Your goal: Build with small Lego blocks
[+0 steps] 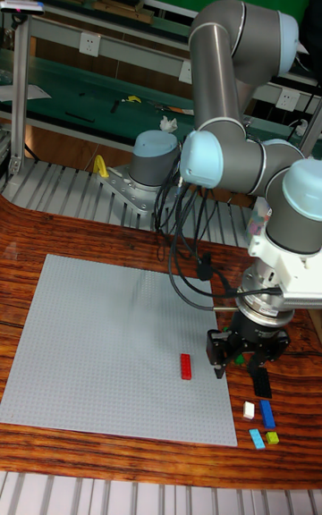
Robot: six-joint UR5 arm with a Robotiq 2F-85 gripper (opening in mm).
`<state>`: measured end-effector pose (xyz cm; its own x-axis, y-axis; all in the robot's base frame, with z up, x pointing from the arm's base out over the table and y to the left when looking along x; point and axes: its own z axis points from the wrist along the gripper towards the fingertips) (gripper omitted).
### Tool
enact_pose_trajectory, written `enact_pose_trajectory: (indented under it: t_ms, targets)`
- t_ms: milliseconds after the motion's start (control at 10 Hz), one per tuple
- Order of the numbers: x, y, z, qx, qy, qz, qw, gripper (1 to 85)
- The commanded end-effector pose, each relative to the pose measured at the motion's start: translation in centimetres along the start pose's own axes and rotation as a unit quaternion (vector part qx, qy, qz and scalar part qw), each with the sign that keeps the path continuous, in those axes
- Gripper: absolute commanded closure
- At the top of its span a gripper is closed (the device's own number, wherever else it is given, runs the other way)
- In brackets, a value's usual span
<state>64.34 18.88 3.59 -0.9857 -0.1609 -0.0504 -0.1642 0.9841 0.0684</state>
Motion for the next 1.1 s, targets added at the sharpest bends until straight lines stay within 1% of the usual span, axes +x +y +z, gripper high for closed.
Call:
enact_pose_trajectory:
  t_ms: [0, 200, 300, 400, 700, 800, 900, 1000]
  targets:
    - [0.0, 0.2, 0.1, -0.001, 0.009, 0.001, 1.0000, 25.7]
    - [-0.2, 0.1, 0.1, 0.001, 0.006, 0.006, 1.0000, 26.3]
    - [-0.3, 0.4, 0.1, -0.005, 0.004, 0.013, 0.9999, 26.3]
    - [-0.5, 0.6, 0.2, -0.005, 0.002, 0.022, 0.9997, 26.7]
    - [-3.0, 2.6, 0.7, -0.012, -0.005, 0.063, 0.9979, 27.3]
    - [-3.6, 3.0, 0.6, -0.008, -0.005, 0.072, 0.9973, 28.0]
    - [-3.4, 2.7, 0.4, 0.004, 0.002, 0.078, 0.9969, 28.7]
    - [-3.1, 2.5, 0.4, 0.007, 0.009, 0.069, 0.9976, 34.7]
